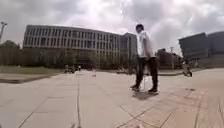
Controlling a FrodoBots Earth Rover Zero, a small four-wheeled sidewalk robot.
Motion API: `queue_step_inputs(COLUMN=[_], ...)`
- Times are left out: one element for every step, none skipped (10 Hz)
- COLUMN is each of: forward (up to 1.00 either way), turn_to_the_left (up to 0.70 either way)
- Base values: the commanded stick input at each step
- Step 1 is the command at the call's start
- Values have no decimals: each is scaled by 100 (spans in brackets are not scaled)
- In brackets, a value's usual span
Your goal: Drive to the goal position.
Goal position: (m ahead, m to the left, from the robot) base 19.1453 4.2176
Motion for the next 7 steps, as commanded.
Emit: queue_step_inputs(forward=[60, 60, 60, 60, 60, 60, 60], turn_to_the_left=[0, 0, 0, 0, 0, 0, 0])
